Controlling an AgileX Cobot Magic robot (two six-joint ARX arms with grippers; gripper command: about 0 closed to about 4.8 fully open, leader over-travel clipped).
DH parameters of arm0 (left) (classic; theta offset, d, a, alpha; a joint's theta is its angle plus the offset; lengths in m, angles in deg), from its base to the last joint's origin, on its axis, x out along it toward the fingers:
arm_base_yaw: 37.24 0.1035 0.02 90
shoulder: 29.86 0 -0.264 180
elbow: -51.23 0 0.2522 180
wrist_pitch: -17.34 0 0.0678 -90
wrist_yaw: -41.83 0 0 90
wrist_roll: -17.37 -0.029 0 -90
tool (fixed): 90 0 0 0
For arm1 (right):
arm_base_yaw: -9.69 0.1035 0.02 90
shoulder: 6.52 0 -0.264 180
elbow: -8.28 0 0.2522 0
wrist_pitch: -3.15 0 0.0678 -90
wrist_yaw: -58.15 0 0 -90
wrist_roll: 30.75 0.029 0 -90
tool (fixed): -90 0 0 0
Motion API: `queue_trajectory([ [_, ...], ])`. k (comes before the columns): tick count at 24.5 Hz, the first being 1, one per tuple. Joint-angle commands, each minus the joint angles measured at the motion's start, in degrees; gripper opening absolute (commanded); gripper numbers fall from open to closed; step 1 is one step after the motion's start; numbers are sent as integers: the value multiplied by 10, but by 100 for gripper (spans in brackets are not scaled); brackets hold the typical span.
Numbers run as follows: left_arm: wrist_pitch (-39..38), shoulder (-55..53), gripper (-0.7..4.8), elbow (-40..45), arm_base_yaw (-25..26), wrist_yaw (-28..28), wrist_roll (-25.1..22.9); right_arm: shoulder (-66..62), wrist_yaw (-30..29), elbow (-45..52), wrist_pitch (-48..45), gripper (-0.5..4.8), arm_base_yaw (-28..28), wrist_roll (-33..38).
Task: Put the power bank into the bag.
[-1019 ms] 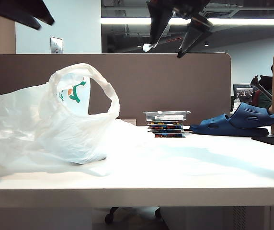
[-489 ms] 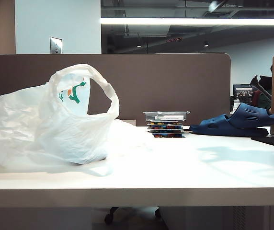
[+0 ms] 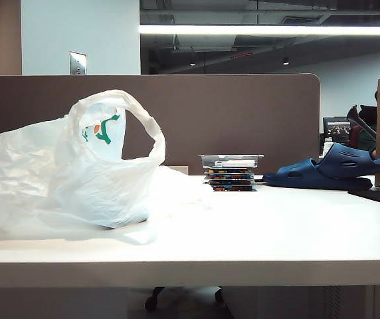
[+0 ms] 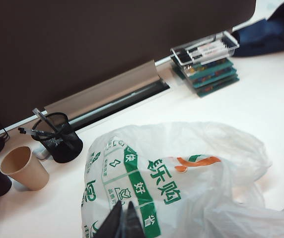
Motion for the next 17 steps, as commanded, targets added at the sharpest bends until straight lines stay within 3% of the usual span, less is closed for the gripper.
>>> queue_trajectory([
  [1, -5, 17, -6, -2, 0, -1, 8, 50, -1, 82, -24, -9, 1, 4],
  [6, -60, 41, -6, 3, 0, 40, 28, 133, -14, 209, -57, -9, 1, 4],
  [13, -46, 145, -6, 71, 1, 64, 69, 247, -44, 345, -143, -9, 1, 5],
  [17, 0, 234, -6, 144, 0, 63, 97, 318, -47, 435, -204, -9, 1, 14],
])
